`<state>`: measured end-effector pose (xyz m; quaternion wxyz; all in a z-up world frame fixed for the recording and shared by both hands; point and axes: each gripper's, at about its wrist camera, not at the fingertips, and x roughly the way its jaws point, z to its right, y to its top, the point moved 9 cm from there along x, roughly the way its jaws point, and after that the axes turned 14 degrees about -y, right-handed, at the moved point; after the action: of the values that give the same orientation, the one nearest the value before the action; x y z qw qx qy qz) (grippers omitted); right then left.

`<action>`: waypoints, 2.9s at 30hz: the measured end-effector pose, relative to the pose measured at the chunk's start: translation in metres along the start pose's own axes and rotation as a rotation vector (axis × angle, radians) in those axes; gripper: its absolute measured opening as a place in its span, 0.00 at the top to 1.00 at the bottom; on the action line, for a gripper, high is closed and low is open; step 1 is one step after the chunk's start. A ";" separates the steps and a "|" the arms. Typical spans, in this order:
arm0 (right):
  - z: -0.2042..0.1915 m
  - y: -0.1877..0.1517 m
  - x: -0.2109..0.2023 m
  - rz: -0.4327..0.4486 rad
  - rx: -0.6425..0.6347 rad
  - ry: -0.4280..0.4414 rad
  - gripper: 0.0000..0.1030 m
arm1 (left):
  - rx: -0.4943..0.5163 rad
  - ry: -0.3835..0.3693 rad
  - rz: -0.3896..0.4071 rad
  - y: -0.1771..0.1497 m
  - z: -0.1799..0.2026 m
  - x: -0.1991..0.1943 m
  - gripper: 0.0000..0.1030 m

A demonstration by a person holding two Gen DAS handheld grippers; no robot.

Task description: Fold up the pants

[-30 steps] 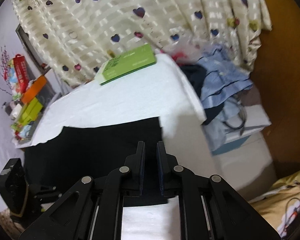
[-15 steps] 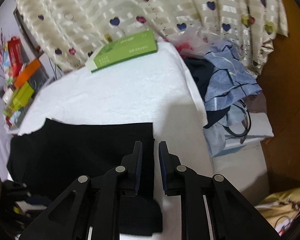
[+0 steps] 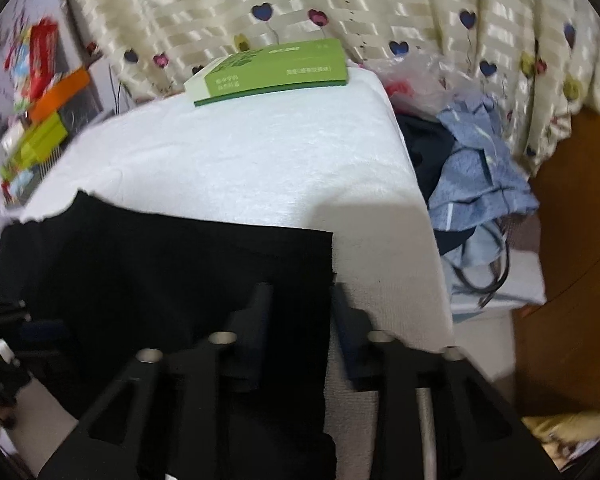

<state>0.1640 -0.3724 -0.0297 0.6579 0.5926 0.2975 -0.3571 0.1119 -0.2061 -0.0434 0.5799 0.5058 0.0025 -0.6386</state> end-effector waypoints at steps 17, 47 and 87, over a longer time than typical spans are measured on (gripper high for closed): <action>0.014 0.028 -0.003 0.083 0.015 -0.049 0.98 | -0.003 -0.004 0.011 -0.001 -0.003 0.000 0.70; 0.008 -0.016 -0.033 0.011 0.091 -0.043 0.87 | -0.092 0.178 0.084 -0.016 -0.062 -0.058 0.59; -0.005 -0.061 -0.049 0.012 0.607 0.241 0.48 | -0.055 0.094 0.065 -0.030 -0.034 -0.048 0.56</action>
<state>0.0863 -0.3648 -0.0252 0.4134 0.8015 0.2497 -0.3528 0.1027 -0.1411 -0.0458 0.6132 0.5188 0.0310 -0.5948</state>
